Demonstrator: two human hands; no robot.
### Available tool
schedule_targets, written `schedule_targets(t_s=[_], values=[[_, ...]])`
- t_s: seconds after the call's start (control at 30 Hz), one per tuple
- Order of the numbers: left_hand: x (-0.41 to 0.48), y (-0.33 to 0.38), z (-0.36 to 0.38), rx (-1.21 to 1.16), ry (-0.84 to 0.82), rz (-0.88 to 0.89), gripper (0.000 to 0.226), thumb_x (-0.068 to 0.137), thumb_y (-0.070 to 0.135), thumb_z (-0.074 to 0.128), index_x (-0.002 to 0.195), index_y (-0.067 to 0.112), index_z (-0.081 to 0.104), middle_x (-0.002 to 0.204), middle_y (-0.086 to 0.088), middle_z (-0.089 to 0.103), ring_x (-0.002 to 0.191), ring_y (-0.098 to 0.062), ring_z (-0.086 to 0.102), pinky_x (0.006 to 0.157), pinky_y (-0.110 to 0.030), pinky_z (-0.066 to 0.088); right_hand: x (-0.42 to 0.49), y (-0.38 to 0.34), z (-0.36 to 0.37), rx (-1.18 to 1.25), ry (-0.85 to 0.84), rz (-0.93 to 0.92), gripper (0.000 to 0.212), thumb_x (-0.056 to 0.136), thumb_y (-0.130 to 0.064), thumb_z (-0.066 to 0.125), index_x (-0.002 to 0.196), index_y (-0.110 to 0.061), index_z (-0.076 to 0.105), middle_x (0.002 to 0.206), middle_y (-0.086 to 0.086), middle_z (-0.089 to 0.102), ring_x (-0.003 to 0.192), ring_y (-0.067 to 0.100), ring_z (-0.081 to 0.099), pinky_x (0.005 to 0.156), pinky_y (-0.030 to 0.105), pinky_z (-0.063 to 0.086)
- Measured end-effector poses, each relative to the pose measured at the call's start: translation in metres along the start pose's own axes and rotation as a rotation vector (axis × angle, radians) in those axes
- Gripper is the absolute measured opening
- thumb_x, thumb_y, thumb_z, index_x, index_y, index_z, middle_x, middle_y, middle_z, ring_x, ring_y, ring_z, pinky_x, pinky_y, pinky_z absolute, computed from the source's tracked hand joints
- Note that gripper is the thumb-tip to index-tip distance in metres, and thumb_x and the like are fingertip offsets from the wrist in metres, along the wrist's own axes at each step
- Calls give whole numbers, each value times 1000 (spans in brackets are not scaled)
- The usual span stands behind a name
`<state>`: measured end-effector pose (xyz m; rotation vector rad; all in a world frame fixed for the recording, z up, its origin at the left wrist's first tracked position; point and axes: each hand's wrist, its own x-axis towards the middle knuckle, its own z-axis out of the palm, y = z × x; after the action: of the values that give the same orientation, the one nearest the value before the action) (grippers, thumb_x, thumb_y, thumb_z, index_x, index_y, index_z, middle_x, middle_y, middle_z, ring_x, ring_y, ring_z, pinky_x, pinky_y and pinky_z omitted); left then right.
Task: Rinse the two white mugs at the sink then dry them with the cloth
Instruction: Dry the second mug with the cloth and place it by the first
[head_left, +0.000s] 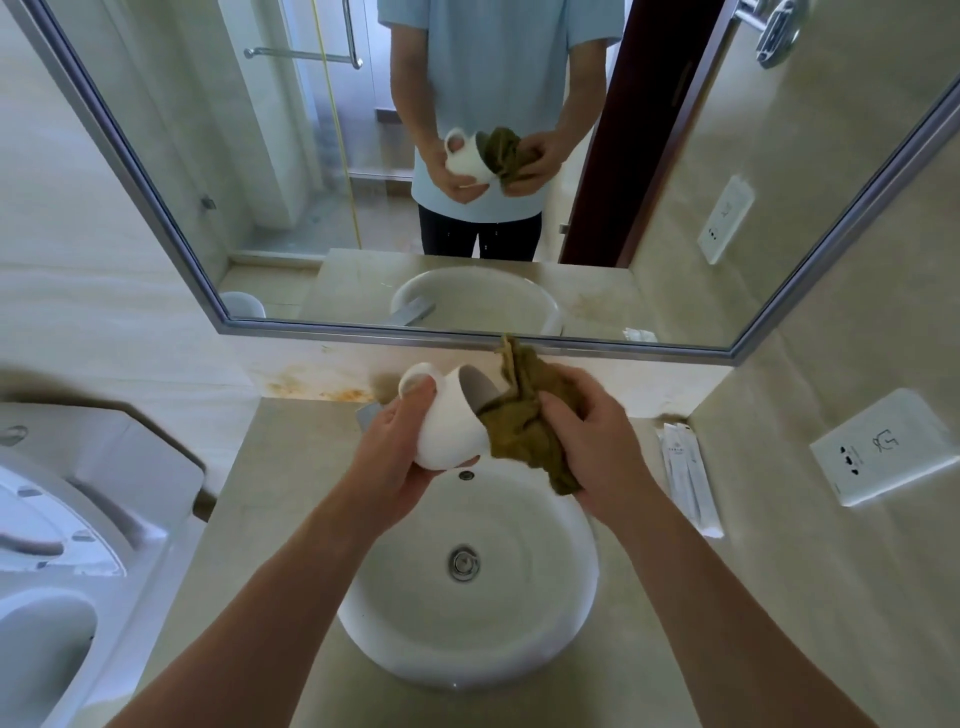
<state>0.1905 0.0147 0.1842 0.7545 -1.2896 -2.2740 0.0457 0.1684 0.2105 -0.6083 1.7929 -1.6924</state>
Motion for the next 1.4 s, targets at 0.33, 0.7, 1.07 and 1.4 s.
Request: schedule_targets(t_s=[0.33, 0.7, 1.07, 1.4], values=[[8, 7, -1, 102, -130, 25, 38, 91, 34, 66, 117, 6, 73, 98, -10, 74, 86, -23, 74, 63, -39, 63, -13, -43, -7, -695, -521, -277, 37, 94, -36, 76, 129, -28, 70, 115, -14, 65, 103, 1, 58, 87, 13, 48], [8, 13, 8, 667, -29, 355, 29, 83, 30, 74, 111, 22, 78, 103, 8, 76, 98, -10, 70, 73, -23, 62, -7, -30, 7, -449, -507, 35, 22, 92, -13, 81, 113, -13, 76, 92, 7, 82, 83, 17, 81, 71, 29, 66], [26, 30, -26, 67, -642, -333, 74, 97, 27, 75, 162, 34, 41, 165, -16, 41, 143, -44, 53, 111, -66, 49, -1, -13, 1, -729, -386, -509, 31, 83, 3, 80, 80, -24, 65, 82, -35, 55, 87, -10, 55, 81, 6, 39], [38, 6, 8, 186, -165, -203, 43, 104, 42, 64, 126, 5, 69, 106, -19, 71, 83, -30, 74, 60, -40, 65, 15, 2, 2, -841, -452, -544, 12, 85, -4, 80, 93, -8, 71, 101, -10, 58, 92, 0, 51, 87, 15, 41]])
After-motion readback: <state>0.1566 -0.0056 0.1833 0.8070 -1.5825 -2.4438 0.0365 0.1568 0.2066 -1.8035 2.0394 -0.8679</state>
